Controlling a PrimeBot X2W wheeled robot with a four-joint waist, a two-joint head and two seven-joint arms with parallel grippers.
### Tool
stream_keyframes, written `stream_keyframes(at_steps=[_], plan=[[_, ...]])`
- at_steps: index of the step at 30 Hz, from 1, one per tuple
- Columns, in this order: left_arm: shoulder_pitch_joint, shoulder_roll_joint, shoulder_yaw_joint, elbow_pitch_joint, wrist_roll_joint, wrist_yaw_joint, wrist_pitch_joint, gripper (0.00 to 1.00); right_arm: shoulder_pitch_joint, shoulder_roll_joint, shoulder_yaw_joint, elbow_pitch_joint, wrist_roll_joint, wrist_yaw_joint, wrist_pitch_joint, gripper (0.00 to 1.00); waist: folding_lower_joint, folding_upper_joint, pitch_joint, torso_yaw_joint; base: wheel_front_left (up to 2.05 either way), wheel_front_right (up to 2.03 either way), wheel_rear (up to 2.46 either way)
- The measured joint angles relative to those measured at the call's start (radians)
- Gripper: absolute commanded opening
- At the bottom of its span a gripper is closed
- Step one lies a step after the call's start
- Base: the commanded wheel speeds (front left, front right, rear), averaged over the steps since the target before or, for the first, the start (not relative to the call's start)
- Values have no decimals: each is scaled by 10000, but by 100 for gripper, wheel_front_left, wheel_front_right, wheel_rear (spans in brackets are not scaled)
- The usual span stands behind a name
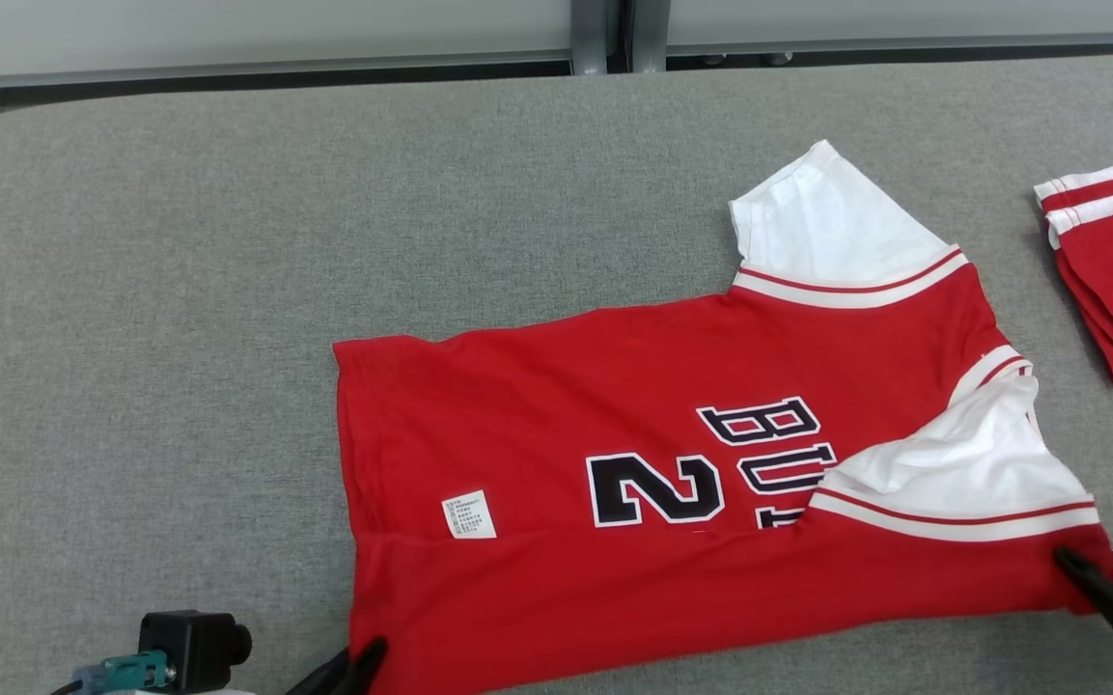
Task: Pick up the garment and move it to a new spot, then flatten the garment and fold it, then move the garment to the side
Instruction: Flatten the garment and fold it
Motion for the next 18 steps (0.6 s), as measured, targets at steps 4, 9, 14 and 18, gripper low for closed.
stream_keyframes(at_steps=[4, 9, 14, 18], plan=[[-3, 161, -203, 125, 343, 81, 109, 100, 158, -50, 105, -184, -545, -2, -15, 100, 1, 0, 171, 8, 0, 0, 0], [-511, 506, 203, -679, 1016, 518, -19, 100, -219, -487, -437, -1664, -424, -2, -13, 100, 0, 0, 419, 41, 0, 0, 0], [-3156, 685, 238, -583, 1730, 309, 617, 100, -2745, -1333, -357, -1965, -527, -2, 447, 100, 0, 0, 1111, 131, 0, 0, 0], [-5258, 82, -291, 558, 1956, -125, 1223, 100, -5180, -1450, 644, -961, -759, -2, 748, 100, 0, 0, 1747, 375, 0, 0, 0]])
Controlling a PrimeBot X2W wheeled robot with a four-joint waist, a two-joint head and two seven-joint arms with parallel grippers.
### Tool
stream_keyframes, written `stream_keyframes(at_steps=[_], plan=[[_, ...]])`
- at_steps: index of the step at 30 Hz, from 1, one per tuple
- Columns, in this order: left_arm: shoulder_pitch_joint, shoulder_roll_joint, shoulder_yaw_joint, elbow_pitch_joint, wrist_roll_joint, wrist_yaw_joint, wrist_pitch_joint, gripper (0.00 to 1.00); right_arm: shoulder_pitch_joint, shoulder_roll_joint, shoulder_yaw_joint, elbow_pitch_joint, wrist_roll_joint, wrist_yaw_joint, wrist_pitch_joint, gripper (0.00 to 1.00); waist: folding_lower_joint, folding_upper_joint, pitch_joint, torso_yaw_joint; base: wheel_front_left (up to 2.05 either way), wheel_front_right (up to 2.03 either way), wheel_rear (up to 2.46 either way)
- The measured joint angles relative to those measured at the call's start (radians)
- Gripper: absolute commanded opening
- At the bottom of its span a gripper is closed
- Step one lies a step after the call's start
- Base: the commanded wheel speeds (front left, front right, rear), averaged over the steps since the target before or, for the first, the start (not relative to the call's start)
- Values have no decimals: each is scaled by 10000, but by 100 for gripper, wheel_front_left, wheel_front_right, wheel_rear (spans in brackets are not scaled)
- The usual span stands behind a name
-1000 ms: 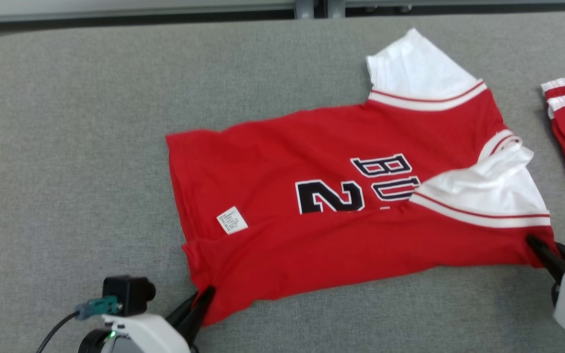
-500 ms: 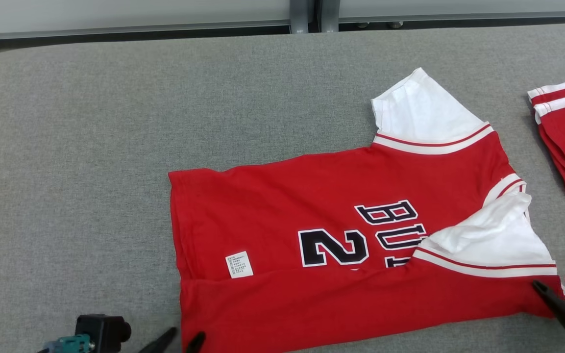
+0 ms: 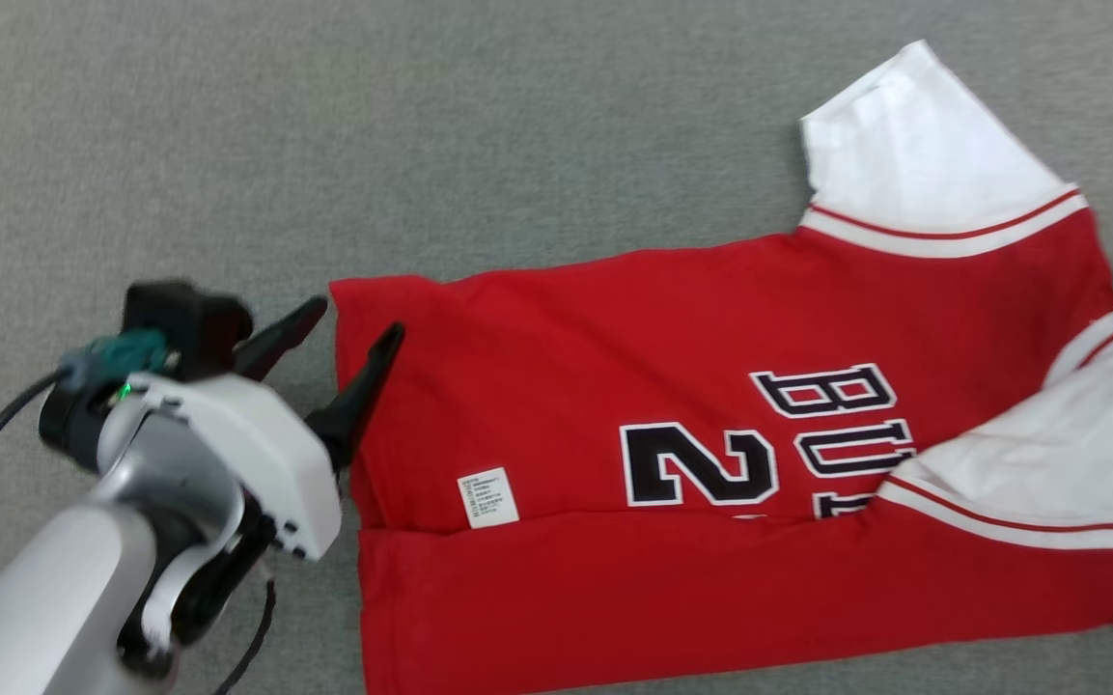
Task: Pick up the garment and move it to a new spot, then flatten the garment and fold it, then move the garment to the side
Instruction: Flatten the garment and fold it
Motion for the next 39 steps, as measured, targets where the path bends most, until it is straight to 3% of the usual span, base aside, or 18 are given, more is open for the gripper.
stream_keyframes(at_steps=[4, 8, 17, 18, 19, 20, 21, 29, 33, 39], plan=[[-1332, -454, -527, 1289, 286, -458, 291, 100, -1950, 418, 909, 1620, -385, 0, -27, 100, 0, 0, 461, 411, 0, 0, 0], [-2175, -1112, -1193, 2460, 155, -1315, 518, 100, -3203, 915, 1308, 3544, -755, 0, -303, 100, 1, 0, 734, 1040, 0, 0, 0], [-2802, -1772, -1657, 3590, 169, -1818, 351, 100, -3808, 1035, 1894, 5296, -1035, 0, -546, 100, 0, 0, 986, 1598, 0, 0, 0], [-2894, -1812, -1712, 3676, 173, -1906, 341, 77, -3864, 1055, 1994, 5425, -1087, 0, -598, 100, 0, 0, 1011, 1626, 0, 0, 0], [-2983, -1845, -1726, 3800, 173, -1946, 318, 45, -3924, 1051, 2115, 5559, -1164, 0, -681, 100, 0, 0, 1017, 1641, 0, 0, 0], [-3046, -1891, -1753, 3933, 169, -2031, 280, 31, -4005, 1053, 2201, 5693, -1183, 0, -769, 43, 0, 0, 998, 1640, 0, 0, 0], [-3105, -1939, -1778, 4059, 157, -2073, 255, 0, -4061, 1035, 2328, 5753, -1177, 0, -928, 0, 0, 0, 975, 1637, 0, 0, 0], [-3477, -2075, -1718, 4777, -105, -2374, -113, 0, -4616, 1047, 2569, 6017, -428, 0, -2550, 0, 1, 0, 829, 1355, 0, 0, 0], [-3242, -1766, -1492, 4619, -173, -2359, -412, 0, -4312, 773, 2694, 5200, 217, 0, -3250, 0, 0, 0, 617, 1078, 0, 0, 0], [-1888, -1145, -1018, 3662, -372, -2061, -1126, 0, -2289, 347, 2261, 3576, 1053, 0, -4027, 0, 1, 0, -11, 643, 0, 0, 0]])
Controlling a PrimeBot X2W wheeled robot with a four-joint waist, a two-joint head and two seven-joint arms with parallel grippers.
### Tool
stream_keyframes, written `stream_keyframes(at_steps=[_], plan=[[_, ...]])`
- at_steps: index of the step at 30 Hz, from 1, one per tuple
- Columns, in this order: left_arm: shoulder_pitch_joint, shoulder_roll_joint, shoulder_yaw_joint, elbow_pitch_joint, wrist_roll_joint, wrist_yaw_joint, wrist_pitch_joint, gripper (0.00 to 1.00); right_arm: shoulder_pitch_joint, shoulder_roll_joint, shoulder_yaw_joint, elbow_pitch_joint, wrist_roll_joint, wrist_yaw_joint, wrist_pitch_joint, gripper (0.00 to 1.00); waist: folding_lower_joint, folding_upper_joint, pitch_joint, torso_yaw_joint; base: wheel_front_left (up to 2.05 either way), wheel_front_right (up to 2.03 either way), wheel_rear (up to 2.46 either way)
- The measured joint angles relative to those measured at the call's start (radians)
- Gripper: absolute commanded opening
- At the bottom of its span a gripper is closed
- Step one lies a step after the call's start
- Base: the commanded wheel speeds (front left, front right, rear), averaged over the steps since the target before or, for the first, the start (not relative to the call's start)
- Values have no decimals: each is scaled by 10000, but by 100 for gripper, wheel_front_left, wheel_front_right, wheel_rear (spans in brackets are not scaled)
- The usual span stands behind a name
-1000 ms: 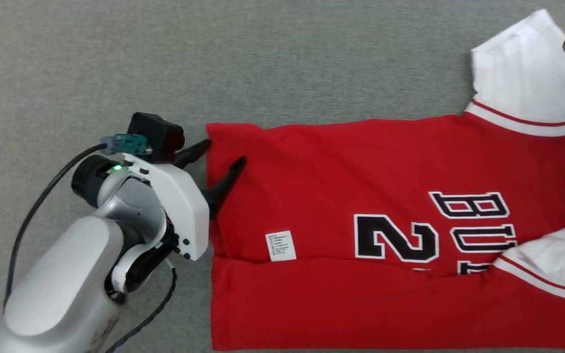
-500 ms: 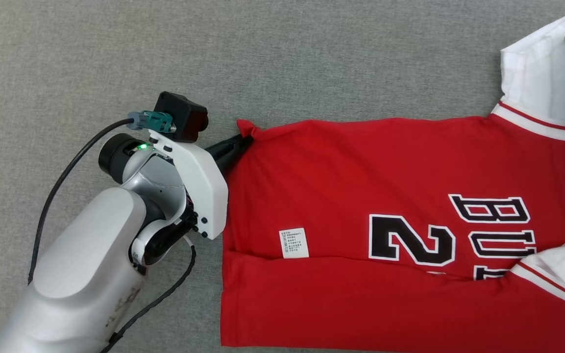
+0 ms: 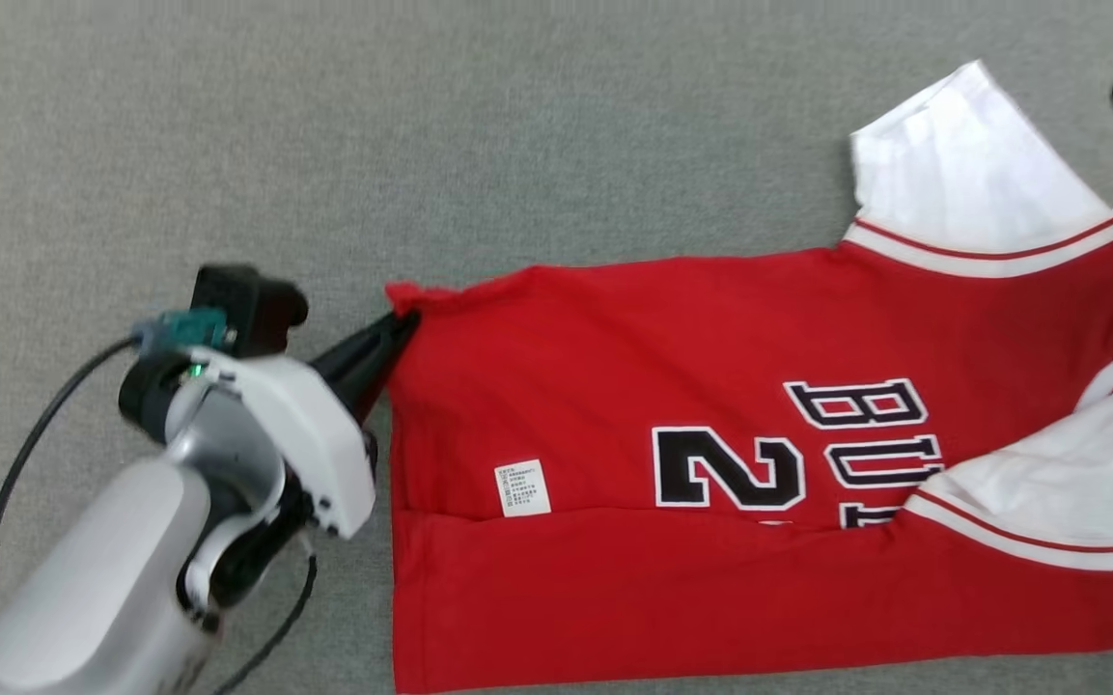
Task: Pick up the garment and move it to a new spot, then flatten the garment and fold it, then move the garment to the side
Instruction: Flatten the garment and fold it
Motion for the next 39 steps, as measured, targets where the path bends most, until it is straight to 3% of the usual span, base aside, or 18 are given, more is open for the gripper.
stream_keyframes(at_steps=[8, 16, 17, 18, 19, 20, 21, 29, 34, 39], plan=[[1987, 510, 372, -1344, -336, 600, -616, 0, 3134, 159, -1216, -1664, 489, -2, -98, 0, 0, 0, -1132, -556, 0, 0, 0], [2114, 616, 328, -1620, -286, 857, -468, 0, 3350, 518, -1358, -2215, 69, -2, 412, 0, 0, 0, -1344, -736, 0, 0, 0], [2114, 569, 380, -1586, -286, 974, -504, 23, 3350, 529, -1350, -2242, -13, -2, 466, 0, 0, 0, -1337, -704, 0, 0, 0], [2105, 506, 428, -1549, -278, 1064, -591, 90, 3349, 531, -1344, -2282, -144, -2, 470, 24, 0, 0, -1337, -676, 0, 0, 0], [2093, 508, 414, -1501, -136, 1091, -709, 100, 3335, 583, -1375, -2318, -305, -2, 378, 85, 0, 0, -1353, -658, 0, 0, 0], [2089, 499, 431, -1407, 8, 1204, -867, 100, 3315, 675, -1407, -2347, -500, -2, 174, 85, -1, 0, -1397, -646, 0, 0, 0], [2095, 479, 454, -1317, 98, 1296, -995, 100, 3311, 775, -1450, -2345, -744, -2, -25, 100, 0, 0, -1458, -641, 0, 0, 0], [3545, 274, 719, -945, 965, 2105, -3323, 100, 4484, 1766, -1977, -2130, -2715, -2, -2422, 100, -1, 0, -2579, -681, 0, 0, 0], [4727, 52, 905, -688, 1266, 2602, -4886, 100, 5854, 2355, -2004, -1814, -3116, 0, -3381, 100, 0, 0, -3510, -707, 0, 0, 0], [5545, -155, 1022, -723, 1484, 2778, -5505, 100, 6575, 2803, -2288, -1540, -3402, 0, -3973, 100, 0, 0, -4203, -722, 0, 0, 0]])
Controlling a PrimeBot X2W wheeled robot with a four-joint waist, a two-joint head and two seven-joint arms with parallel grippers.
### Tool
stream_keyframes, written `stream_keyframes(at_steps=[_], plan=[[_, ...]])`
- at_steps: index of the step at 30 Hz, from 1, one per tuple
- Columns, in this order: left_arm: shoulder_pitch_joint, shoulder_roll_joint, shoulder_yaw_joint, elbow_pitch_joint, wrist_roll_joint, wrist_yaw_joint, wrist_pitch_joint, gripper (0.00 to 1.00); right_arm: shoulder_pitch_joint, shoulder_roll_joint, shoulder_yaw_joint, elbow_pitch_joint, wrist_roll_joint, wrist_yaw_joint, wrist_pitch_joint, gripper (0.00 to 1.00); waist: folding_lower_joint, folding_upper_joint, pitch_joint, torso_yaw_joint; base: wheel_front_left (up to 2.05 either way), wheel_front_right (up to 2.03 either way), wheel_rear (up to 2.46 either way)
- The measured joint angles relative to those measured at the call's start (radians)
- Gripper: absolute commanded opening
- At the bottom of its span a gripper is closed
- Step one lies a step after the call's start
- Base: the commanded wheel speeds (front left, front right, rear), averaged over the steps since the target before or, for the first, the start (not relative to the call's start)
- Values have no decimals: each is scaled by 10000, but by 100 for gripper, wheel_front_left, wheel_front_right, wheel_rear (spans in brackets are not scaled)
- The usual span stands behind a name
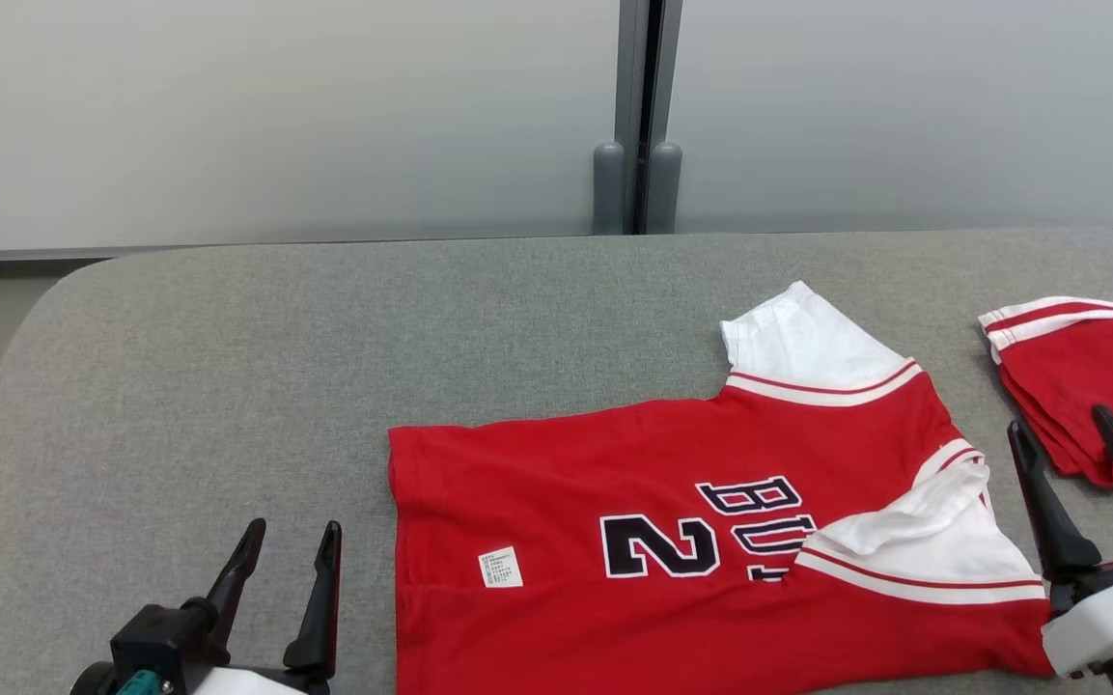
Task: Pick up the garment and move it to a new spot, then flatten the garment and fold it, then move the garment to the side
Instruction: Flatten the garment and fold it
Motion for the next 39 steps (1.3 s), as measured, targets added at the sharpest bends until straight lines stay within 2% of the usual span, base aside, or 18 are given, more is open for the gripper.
stream_keyframes(at_steps=[9, 13, 16, 21, 22, 24, 27, 28, 39], plan=[[185, -320, 334, -15, 403, -293, -201, 100, 522, 780, -357, 395, -245, 0, -612, 100, 0, 0, -219, 81, 0, 0, 0], [-77, -433, 449, -123, 658, -487, -209, 100, 222, 809, -288, 485, -259, 0, -581, 100, 0, 0, 84, 59, 0, 0, 0], [-846, -520, 393, -136, 744, -738, -167, 100, -724, 548, -161, 606, -217, 0, -84, 100, 0, 0, 538, 73, 0, 0, 0], [-2694, -790, 4, 326, 706, -1227, 953, 100, -2858, -38, 174, 1239, 27, 0, 1603, 100, 0, 0, 1557, 228, 0, 0, 0], [-3376, -897, -150, 608, 556, -1415, 1603, 100, -3771, -314, 422, 1678, 44, -2, 2192, 100, 0, 0, 1999, 340, 0, 0, 0], [-3917, -1007, -270, 848, 412, -1501, 2293, 100, -4645, -531, 792, 2197, 42, -2, 2767, 100, 0, 0, 2435, 464, 0, 0, 0], [-4400, -1005, -433, 999, 343, -1737, 2784, 100, -5460, -662, 1014, 2754, 36, 0, 3131, 100, 0, 0, 2858, 598, 0, 0, 0], [-4843, -1028, -619, 1129, 219, -1988, 3317, 100, -6185, -690, 1101, 3333, 59, 0, 3469, 100, 0, 0, 3255, 746, 0, 0, 0], [-6111, -1016, -1197, 1459, 21, -2571, 5018, 100, -8149, -911, 1716, 5448, -226, 0, 4347, 100, 0, 0, 4565, 1552, 0, 0, 0]])
